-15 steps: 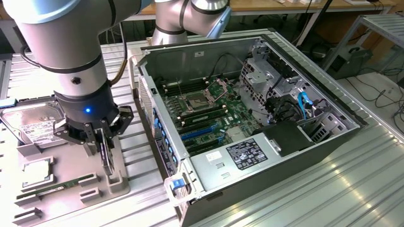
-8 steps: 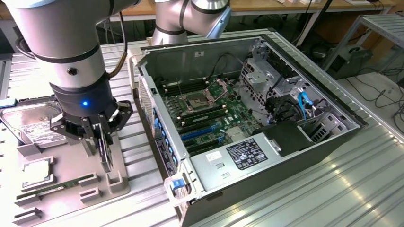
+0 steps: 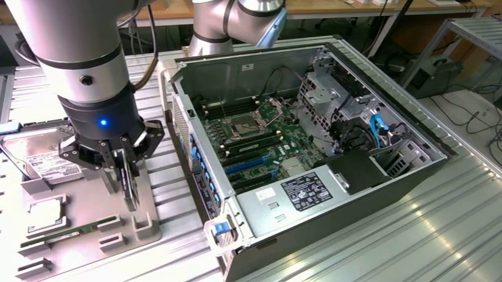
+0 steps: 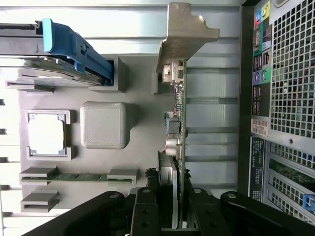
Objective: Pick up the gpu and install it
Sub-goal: 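Pick up the gpu and move the gpu toward the slot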
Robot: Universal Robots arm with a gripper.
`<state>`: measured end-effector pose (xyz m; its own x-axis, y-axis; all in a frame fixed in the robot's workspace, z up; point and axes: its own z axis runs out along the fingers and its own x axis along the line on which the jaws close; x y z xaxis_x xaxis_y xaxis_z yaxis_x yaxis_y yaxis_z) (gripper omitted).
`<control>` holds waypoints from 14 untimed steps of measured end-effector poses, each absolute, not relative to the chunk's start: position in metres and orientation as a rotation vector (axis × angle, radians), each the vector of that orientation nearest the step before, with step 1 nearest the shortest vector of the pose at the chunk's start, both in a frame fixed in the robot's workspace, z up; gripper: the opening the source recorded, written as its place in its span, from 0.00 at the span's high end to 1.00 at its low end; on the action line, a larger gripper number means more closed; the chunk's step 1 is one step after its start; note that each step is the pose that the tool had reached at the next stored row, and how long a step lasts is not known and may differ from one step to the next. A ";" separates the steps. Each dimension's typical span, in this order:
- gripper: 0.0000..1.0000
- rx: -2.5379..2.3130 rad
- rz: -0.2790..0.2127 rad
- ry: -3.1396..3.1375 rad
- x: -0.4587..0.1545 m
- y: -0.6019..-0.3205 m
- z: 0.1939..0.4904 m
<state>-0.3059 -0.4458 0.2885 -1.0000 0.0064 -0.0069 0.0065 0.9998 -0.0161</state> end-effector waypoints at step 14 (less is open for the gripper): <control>0.72 0.010 -0.025 3.135 -0.306 -0.446 0.306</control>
